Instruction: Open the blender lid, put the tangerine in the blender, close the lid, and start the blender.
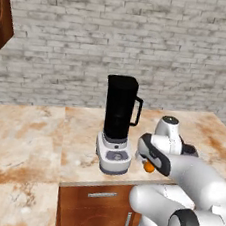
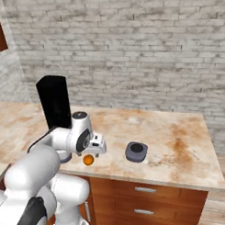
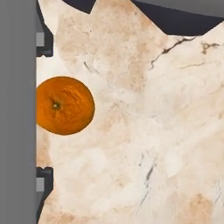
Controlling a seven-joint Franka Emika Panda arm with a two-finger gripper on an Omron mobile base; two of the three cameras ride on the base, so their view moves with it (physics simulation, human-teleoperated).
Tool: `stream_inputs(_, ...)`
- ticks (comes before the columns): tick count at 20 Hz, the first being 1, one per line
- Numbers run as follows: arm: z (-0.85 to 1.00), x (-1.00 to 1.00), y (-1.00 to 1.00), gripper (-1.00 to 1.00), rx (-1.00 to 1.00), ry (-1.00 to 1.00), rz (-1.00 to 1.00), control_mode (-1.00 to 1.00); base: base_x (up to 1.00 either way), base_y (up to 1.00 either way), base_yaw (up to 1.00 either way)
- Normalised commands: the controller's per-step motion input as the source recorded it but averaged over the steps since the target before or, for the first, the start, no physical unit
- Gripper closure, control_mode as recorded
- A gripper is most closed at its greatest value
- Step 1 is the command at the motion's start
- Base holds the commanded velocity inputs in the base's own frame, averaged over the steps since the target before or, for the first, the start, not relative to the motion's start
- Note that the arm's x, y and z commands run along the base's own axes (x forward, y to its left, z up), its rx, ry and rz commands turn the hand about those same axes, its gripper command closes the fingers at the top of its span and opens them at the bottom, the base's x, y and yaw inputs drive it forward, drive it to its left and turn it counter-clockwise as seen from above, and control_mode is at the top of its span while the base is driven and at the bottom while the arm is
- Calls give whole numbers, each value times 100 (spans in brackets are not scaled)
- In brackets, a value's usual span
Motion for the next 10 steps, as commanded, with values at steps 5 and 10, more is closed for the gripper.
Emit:
stream_inputs(5, -43, 0, 0, -100, 0, 6, 0, -100, 0, 0, 0)
stream_inputs(10, -32, 0, 0, -100, 0, 3, 0, -100, 0, 0, 0)
